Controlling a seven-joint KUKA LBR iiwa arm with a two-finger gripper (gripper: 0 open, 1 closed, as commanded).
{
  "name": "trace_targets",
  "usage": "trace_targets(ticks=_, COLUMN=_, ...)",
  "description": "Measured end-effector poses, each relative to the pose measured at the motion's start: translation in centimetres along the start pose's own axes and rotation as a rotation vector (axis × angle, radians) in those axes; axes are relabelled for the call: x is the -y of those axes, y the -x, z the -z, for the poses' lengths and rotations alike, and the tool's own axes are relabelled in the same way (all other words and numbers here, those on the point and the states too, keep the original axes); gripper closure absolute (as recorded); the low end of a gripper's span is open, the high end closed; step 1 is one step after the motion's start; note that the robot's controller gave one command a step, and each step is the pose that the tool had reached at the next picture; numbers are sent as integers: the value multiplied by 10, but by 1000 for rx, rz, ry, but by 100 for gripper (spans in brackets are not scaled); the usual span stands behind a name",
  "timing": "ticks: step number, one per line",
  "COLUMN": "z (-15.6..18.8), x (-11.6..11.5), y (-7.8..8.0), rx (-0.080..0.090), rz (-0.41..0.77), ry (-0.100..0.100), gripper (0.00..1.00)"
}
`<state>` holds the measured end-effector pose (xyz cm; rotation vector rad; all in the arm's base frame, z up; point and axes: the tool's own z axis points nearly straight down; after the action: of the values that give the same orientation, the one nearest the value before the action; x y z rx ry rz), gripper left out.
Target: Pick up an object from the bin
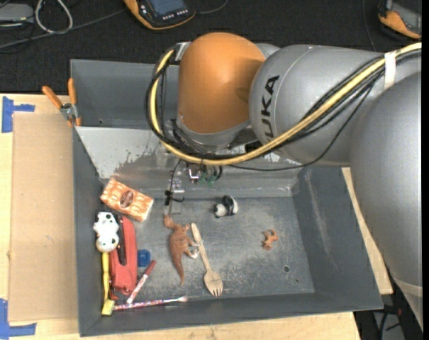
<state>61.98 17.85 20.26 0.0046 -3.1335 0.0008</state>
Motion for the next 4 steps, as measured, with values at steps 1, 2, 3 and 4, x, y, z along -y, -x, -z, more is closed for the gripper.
trace_targets(ticks=1, z=5, x=1, y=2, rx=8, rz=-4, ry=1, gripper=0)
trace_targets(ticks=2, z=-91, x=-24, y=-6, rx=8, rz=-81, ry=2, gripper=0)
trace_targets(ticks=3, z=-151, x=-28, y=-3, rx=16, rz=-84, ry=4, gripper=0)
trace_targets(ticks=4, z=-102, x=-59, y=1, rx=10, rz=-66, ry=-4, gripper=0)
